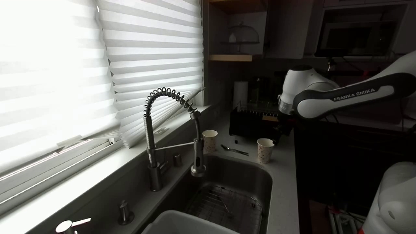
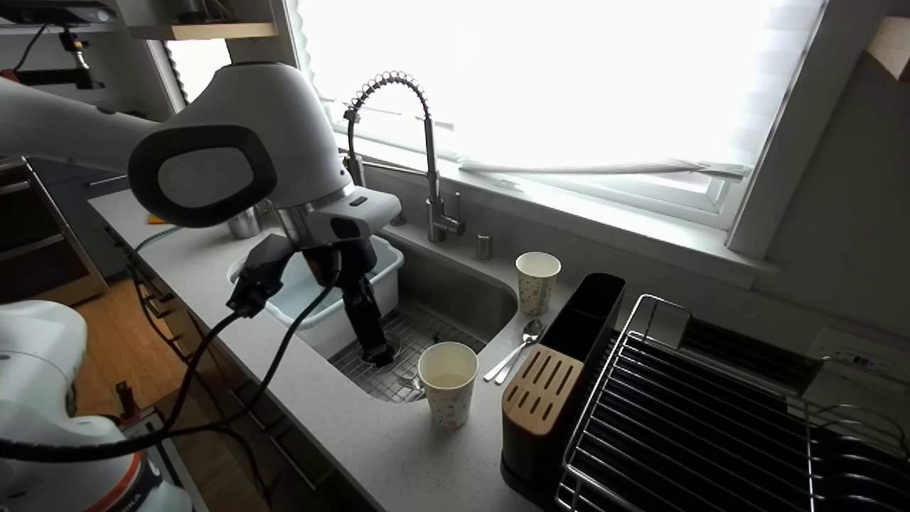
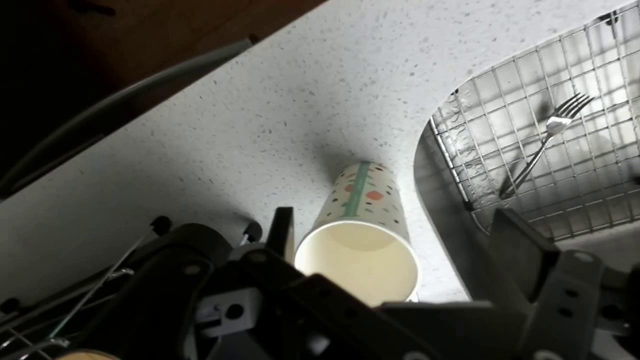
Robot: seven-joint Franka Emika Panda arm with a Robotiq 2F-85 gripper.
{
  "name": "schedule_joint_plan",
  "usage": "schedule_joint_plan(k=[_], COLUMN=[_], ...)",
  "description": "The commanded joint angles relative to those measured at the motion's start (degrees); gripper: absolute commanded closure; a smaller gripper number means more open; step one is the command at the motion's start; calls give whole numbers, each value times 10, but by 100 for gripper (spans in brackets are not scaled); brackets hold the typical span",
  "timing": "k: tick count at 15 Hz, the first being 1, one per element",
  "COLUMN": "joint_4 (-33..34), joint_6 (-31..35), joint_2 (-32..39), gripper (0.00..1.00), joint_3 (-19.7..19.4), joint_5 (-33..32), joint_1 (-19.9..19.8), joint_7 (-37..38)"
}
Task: Pour the water out of the two cups into the sink
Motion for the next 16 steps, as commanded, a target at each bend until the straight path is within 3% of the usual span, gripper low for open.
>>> schedule_joint_plan(k=[1,7,16], joint_4=[-9,-19,-15], joint_6=[47,169,239], joint_2=[14,56,124], gripper=[0,0,0], joint_3=[-30,-53,-48], joint_5=[-6,3,25], joint_1=[-18,-38,-46], joint_7=[17,18,62])
